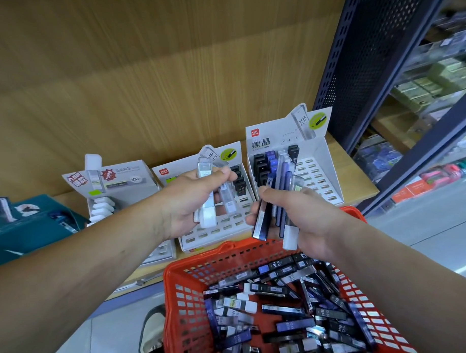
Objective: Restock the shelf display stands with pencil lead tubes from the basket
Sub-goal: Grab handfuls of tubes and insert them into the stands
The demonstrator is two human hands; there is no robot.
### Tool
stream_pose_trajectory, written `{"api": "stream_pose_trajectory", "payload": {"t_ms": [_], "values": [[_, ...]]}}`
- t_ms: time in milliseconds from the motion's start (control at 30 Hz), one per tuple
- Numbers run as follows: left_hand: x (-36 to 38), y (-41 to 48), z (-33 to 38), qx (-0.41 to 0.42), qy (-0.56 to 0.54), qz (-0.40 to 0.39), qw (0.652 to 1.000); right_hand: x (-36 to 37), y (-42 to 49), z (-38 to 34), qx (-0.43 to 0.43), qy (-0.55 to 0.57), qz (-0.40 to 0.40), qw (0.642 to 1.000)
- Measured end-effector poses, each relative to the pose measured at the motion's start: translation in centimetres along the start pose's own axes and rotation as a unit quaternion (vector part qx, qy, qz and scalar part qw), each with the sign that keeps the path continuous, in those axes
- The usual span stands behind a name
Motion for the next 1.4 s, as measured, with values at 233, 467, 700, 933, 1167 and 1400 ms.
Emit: {"api": "stream_pose_trajectory", "payload": {"t_ms": [233, 467, 700, 933, 1167, 1400], "values": [[-0.3, -0.2, -0.2, 0.013, 0.019, 0.031, 0.999, 0.4, 0.1, 0.4, 0.003, -0.002, 0.009, 1.0], [0.4, -0.5, 0.1, 0.054, 0.053, 0.006, 0.997, 0.0, 0.7, 0.1, 0.002, 0.032, 0.001, 0.999], [2.0, -2.4, 1.4, 0.128, 0.302, -0.075, 0.942, -0.8, 0.7, 0.5, 0.039, 0.003, 0.012, 0.999], [1.1, -1.6, 1.1, 0.139, 0.406, -0.075, 0.9, -0.3, 0.7, 0.5, 0.027, -0.032, 0.015, 0.999], [-1.2, 1.4, 0.8, 0.169, 0.287, 0.03, 0.942, 0.0, 1.2, 1.8, 0.06, -0.021, 0.022, 0.998], [-1.7, 3.8, 0.7, 0.202, 0.281, 0.112, 0.932, 0.0, 1.7, 2.4, 0.058, 0.011, 0.022, 0.998]]}}
Point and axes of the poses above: each hand's wrist, its own y-axis towards the middle knuckle, its own x-axis out of the palm, z = x × y, the point moved 6 cm from there along y, towards the middle knuckle, and after that the axes turned 1 degree about -x, right-handed, at the moved point
